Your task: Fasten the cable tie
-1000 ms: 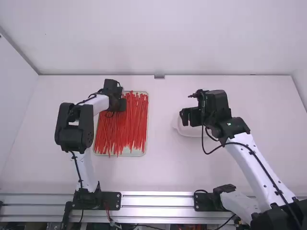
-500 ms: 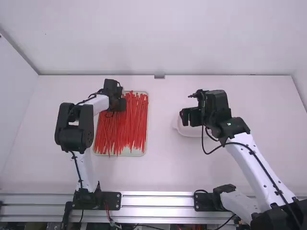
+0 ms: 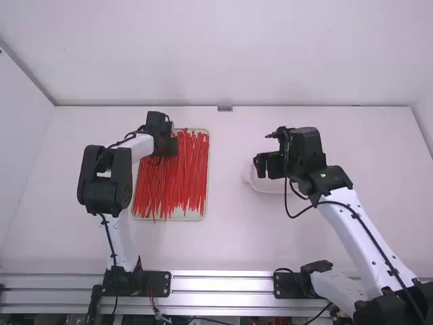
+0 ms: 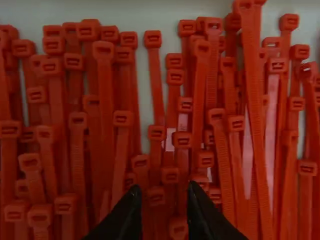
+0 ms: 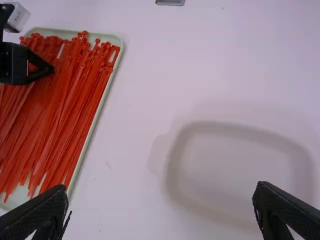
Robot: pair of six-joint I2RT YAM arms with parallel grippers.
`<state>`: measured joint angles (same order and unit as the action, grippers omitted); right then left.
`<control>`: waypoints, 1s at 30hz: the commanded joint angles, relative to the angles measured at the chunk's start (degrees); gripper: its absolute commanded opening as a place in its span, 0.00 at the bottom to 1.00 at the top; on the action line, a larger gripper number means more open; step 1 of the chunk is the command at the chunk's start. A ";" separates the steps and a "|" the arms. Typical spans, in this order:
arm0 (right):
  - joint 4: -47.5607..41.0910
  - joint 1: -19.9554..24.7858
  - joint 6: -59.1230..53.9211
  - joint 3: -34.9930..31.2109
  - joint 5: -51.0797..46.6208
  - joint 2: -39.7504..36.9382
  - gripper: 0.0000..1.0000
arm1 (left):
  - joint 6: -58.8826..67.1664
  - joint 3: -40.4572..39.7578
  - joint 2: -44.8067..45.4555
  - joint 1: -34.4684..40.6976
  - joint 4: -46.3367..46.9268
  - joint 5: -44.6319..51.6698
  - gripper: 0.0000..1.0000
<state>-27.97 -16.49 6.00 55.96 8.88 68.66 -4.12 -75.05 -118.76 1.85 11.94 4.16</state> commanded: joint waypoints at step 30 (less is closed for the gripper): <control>-0.76 -0.07 0.00 -0.44 0.28 -0.85 0.98 | -1.66 0.44 -3.17 0.46 -1.53 -1.84 0.17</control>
<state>-28.56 -16.49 5.98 55.96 8.88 68.66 -5.19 -75.05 -120.14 1.89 10.02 2.31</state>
